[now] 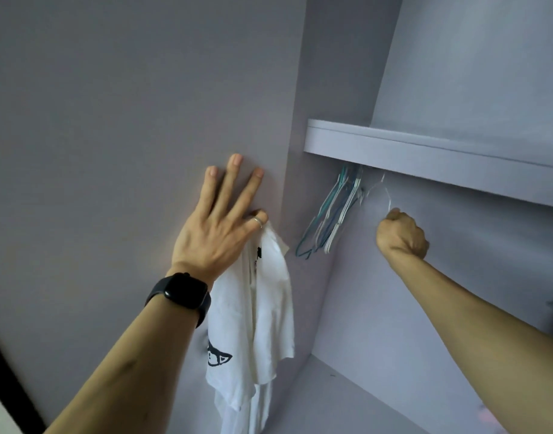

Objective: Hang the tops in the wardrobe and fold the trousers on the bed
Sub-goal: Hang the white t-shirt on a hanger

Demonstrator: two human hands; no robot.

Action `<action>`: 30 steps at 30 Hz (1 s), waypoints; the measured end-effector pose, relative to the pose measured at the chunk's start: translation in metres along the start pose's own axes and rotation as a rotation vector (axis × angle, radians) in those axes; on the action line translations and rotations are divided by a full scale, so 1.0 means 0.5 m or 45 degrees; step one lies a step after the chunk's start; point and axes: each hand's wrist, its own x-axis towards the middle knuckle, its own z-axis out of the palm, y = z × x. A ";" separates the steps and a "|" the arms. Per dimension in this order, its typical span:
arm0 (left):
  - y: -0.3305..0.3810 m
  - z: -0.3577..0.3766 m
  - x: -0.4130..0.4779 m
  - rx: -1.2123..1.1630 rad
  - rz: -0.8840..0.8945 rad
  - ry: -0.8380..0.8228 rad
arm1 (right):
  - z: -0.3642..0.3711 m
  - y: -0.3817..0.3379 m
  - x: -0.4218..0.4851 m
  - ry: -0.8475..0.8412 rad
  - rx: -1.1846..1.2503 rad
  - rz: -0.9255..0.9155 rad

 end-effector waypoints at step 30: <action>0.349 -0.325 -0.175 -1.357 -0.715 -1.090 | -0.311 0.461 -0.550 -0.481 1.104 0.597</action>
